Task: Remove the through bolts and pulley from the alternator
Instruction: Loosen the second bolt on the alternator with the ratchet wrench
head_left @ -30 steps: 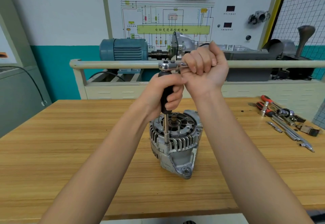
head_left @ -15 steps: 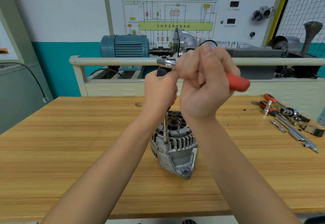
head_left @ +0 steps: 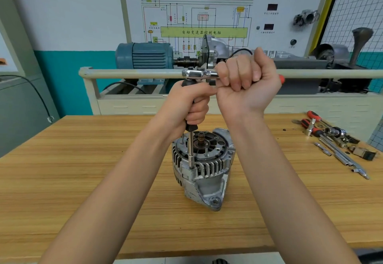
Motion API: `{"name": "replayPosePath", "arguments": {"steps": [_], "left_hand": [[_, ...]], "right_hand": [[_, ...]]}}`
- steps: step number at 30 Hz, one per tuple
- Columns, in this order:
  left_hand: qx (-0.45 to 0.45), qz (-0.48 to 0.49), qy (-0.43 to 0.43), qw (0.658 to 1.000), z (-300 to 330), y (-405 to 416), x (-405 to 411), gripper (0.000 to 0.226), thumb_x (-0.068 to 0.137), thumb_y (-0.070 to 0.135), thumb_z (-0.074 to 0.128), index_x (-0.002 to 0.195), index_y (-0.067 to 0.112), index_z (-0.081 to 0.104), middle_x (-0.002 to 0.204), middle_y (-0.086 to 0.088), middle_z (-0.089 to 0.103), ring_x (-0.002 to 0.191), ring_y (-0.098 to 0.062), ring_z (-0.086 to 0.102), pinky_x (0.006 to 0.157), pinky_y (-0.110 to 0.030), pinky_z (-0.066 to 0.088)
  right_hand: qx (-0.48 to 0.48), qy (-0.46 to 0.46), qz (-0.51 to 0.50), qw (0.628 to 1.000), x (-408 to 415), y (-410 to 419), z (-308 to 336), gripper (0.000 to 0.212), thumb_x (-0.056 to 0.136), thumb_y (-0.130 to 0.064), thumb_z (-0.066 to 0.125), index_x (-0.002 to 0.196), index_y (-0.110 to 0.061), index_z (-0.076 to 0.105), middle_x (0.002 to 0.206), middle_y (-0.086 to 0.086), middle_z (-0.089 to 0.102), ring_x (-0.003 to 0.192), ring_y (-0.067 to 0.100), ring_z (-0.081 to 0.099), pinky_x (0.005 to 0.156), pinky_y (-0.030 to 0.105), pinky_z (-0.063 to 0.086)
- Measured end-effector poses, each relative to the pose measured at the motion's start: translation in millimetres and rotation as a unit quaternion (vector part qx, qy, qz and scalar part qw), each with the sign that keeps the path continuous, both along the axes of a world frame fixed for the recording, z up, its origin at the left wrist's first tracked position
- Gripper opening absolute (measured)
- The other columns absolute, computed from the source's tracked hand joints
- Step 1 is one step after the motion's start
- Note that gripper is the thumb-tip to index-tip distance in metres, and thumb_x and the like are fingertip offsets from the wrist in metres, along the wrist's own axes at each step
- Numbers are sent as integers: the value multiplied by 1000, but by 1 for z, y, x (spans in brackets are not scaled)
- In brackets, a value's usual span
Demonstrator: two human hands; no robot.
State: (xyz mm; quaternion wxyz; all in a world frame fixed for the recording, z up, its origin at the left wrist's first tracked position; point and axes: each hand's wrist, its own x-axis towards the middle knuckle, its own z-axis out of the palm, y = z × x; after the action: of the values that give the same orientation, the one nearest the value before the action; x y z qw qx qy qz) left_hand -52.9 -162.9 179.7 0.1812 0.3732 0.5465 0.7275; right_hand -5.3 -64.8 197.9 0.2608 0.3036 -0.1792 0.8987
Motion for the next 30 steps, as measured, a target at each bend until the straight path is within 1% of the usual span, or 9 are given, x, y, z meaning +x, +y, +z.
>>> {"name": "replayPosePath", "arguments": {"steps": [6, 9, 15, 18, 20, 23, 25, 28, 30], "left_hand": [[55, 220, 1, 974, -3, 17, 8, 47, 83, -3, 56, 50, 20, 32, 36, 10, 28, 33, -8, 20, 36, -15, 16], [56, 244, 25, 968, -5, 16, 9, 44, 83, -4, 56, 52, 18, 33, 36, 11, 30, 34, -6, 23, 37, -15, 18], [37, 40, 19, 998, -2, -2, -2, 39, 78, 4, 60, 47, 18, 41, 39, 4, 31, 34, -11, 25, 38, -18, 23], [23, -57, 27, 998, 0, -3, -2, 36, 78, 10, 56, 47, 19, 42, 39, 5, 32, 32, -10, 27, 37, -17, 24], [10, -79, 19, 997, 1, -1, -1, 39, 80, 10, 55, 46, 19, 38, 36, 6, 28, 28, -7, 22, 34, -14, 20], [5, -36, 10, 999, 2, 1, -2, 46, 84, 5, 54, 46, 20, 33, 36, 7, 24, 28, -6, 17, 34, -12, 16], [11, 54, 14, 998, 1, 6, 3, 47, 88, -1, 52, 51, 19, 31, 37, 7, 24, 30, -7, 17, 35, -14, 15], [12, 212, 49, 976, 0, 17, 10, 30, 88, 5, 55, 63, 12, 40, 49, -4, 38, 43, -15, 32, 44, -21, 27], [-5, 265, 78, 961, -1, 22, 13, 23, 90, 16, 53, 70, 10, 43, 67, -7, 46, 64, -17, 44, 57, -25, 35]], "right_hand": [[124, 81, -295, 944, 10, -37, -6, 42, 83, 1, 45, 45, -18, 42, 40, -4, 34, 39, 10, 28, 48, 30, 22], [138, 82, -354, 922, 9, -44, -8, 39, 79, -2, 54, 47, -22, 44, 43, -6, 36, 43, 11, 29, 51, 32, 22], [95, 43, -75, 992, 6, -8, 4, 53, 89, -9, 39, 36, -18, 38, 33, -6, 28, 36, 9, 15, 42, 24, 22], [-17, -5, 76, 997, -1, 4, 5, 49, 84, -15, 40, 36, -15, 35, 32, -3, 25, 39, 11, 8, 39, 22, 20], [-55, -10, 87, 995, -3, 6, 4, 47, 83, -15, 42, 36, -15, 34, 32, -3, 24, 34, 10, 10, 38, 21, 19], [-14, 6, 18, 1000, 1, 3, 1, 50, 87, -13, 39, 37, -17, 35, 34, -4, 25, 31, 10, 17, 39, 22, 22], [58, 42, -89, 993, 6, -7, -2, 54, 92, -9, 37, 39, -20, 40, 35, -6, 29, 35, 9, 18, 43, 25, 23], [132, 89, -341, 927, 11, -36, -10, 41, 83, -9, 51, 46, -26, 47, 43, -10, 39, 40, 10, 32, 50, 28, 26], [159, 108, -422, 886, 13, -51, -14, 35, 79, -11, 53, 49, -25, 41, 48, -10, 39, 44, 10, 32, 52, 27, 27]]}}
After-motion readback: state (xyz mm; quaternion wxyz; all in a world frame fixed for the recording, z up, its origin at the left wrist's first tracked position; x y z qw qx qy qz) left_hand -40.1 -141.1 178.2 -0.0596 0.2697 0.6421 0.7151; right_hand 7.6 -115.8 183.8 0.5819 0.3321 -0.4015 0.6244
